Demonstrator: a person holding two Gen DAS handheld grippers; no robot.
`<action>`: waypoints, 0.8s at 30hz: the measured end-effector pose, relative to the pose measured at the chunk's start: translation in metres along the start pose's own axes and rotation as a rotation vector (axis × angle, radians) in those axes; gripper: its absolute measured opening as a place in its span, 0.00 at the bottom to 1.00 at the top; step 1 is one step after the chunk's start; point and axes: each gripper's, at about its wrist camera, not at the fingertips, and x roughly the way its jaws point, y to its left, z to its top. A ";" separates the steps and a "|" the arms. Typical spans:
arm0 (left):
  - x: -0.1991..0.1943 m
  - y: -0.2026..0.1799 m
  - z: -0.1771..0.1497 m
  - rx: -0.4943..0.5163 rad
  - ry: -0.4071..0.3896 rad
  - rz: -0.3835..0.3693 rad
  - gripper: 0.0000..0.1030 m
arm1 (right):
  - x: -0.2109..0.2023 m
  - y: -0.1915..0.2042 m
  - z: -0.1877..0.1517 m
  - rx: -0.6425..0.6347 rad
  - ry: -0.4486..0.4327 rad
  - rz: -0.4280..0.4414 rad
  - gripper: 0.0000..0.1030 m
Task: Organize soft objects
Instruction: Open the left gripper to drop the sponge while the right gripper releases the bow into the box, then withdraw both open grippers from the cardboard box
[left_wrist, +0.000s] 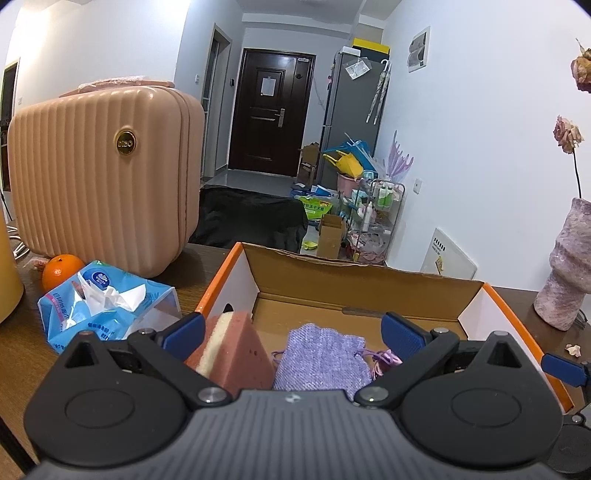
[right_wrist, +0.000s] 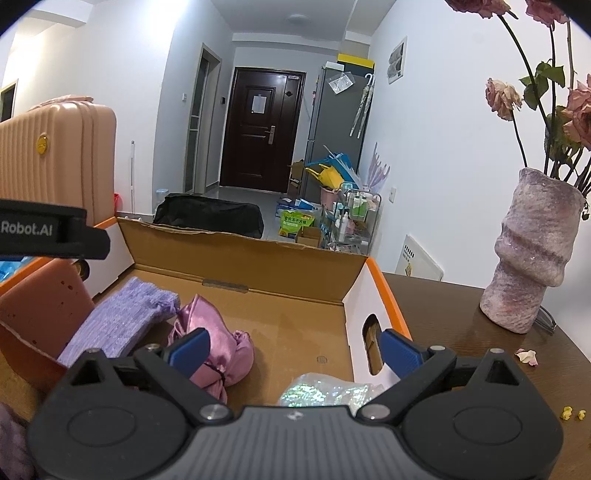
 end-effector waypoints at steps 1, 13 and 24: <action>-0.002 0.000 0.000 0.003 -0.002 -0.001 1.00 | -0.001 0.000 0.000 -0.002 0.000 0.000 0.96; -0.025 0.010 -0.005 -0.010 -0.016 0.006 1.00 | -0.030 -0.001 -0.008 -0.026 -0.028 -0.002 0.97; -0.060 0.020 -0.005 -0.032 -0.061 0.018 1.00 | -0.072 -0.008 -0.010 -0.006 -0.099 0.017 0.99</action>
